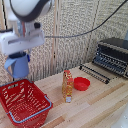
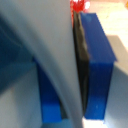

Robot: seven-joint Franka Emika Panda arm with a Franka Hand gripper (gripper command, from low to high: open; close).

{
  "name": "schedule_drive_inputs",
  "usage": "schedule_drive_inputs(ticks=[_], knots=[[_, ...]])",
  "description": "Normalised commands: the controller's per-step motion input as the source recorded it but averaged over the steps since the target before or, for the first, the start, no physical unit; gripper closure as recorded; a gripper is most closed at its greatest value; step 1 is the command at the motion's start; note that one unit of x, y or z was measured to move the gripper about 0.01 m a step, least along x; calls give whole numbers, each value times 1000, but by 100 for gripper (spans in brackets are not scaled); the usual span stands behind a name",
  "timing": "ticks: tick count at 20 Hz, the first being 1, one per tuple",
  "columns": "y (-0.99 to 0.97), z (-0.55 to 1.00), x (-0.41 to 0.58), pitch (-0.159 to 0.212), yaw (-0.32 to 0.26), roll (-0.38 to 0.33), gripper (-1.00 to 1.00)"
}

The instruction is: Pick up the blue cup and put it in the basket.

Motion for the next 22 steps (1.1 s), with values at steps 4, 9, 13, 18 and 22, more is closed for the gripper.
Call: schedule_drive_inputs(ticks=[4, 9, 13, 18, 22], knots=[[58, -792, -597, -57, 69, -53, 100], [-222, -502, -104, -63, 103, -77, 100], [-184, -231, 263, -47, 93, -18, 100], [164, -220, 377, -48, -15, -9, 100], [151, -124, 194, -52, -74, 0, -100]])
